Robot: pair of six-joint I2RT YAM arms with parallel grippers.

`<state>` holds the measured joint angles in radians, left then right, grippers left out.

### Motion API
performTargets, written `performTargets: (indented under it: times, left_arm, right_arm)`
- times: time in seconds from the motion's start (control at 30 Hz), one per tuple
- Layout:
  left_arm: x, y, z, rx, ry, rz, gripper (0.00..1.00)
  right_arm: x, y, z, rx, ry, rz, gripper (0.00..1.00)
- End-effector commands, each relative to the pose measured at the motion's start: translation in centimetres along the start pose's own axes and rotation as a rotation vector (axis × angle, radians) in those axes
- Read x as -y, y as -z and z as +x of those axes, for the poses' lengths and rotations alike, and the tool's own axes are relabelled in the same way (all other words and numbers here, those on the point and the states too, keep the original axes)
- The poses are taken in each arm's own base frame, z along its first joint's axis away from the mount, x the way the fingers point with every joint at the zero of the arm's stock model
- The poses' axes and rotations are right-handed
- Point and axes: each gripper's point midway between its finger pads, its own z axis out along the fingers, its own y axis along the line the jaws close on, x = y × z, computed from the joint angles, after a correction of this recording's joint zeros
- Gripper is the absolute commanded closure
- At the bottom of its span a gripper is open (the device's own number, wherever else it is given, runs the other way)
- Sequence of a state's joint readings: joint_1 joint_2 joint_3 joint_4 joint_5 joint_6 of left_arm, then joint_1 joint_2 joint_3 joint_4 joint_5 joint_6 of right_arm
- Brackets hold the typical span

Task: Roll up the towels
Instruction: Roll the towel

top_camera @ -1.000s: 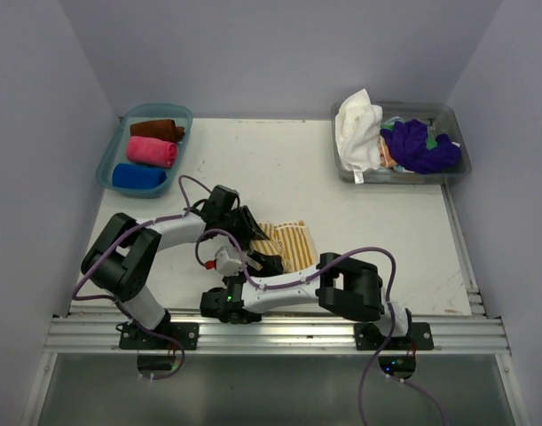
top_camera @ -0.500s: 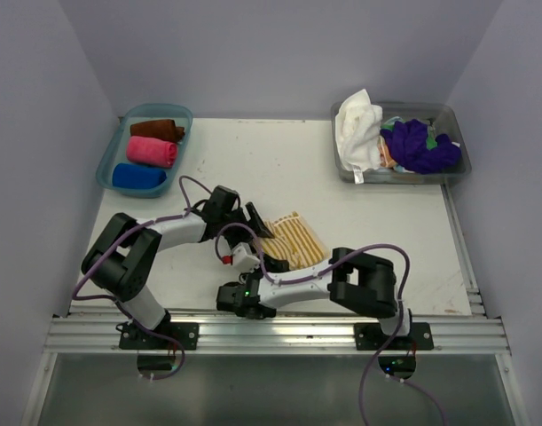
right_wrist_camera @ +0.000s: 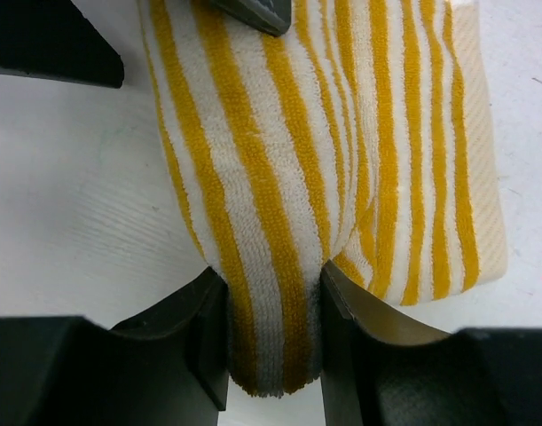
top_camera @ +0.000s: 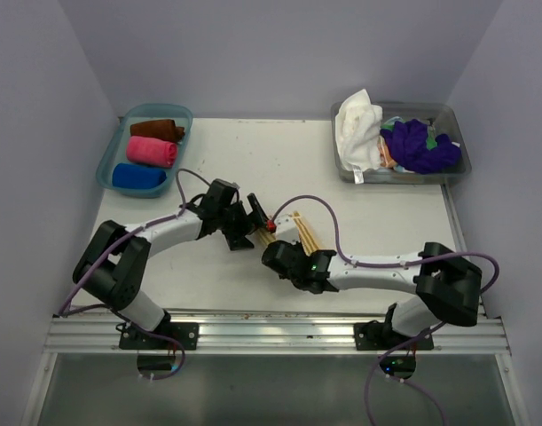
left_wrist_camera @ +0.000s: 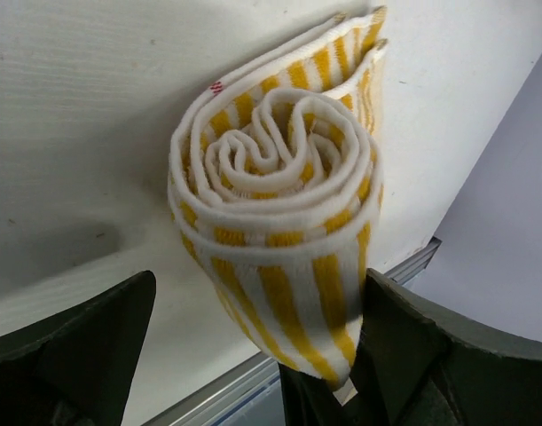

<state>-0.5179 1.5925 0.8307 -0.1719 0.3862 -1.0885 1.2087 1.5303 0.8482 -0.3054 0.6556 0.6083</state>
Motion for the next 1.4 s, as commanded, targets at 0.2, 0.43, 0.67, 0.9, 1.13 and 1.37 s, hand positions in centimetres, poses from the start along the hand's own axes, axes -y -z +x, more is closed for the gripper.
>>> performTargets:
  times: [0.2, 0.43, 0.67, 0.9, 1.13, 1.37]
  left_arm:
    - [4.1, 2.8, -1.5, 0.068, -0.089, 0.100, 0.00]
    - [4.0, 3.0, -1.2, 0.066, -0.113, 0.121, 0.00]
    - [2.7, 1.6, -0.8, 0.031, -0.114, 0.101, 0.00]
    - [3.2, -0.4, -1.1, 0.022, -0.114, 0.173, 0.00]
    - [3.2, -2.0, -1.4, 0.022, -0.114, 0.187, 0.01]
    - [3.8, -3.4, -1.4, 0.006, -0.113, 0.200, 0.23]
  right_arm:
    - [-2.6, -0.3, -0.9, -0.038, -0.255, -0.323, 0.65]
    - [-2.7, -0.2, -1.3, -0.079, -0.426, -0.465, 0.65]
    - [-1.3, -0.4, -0.2, -0.133, -0.596, -0.560, 0.65]
    - [-0.7, -0.2, 1.2, -0.163, -0.730, -0.653, 0.66]
    - [-1.0, -0.2, 2.4, -0.217, -0.807, -0.730, 0.66]
    - [-0.9, -1.0, 3.3, -0.266, -0.793, -0.701, 0.68]
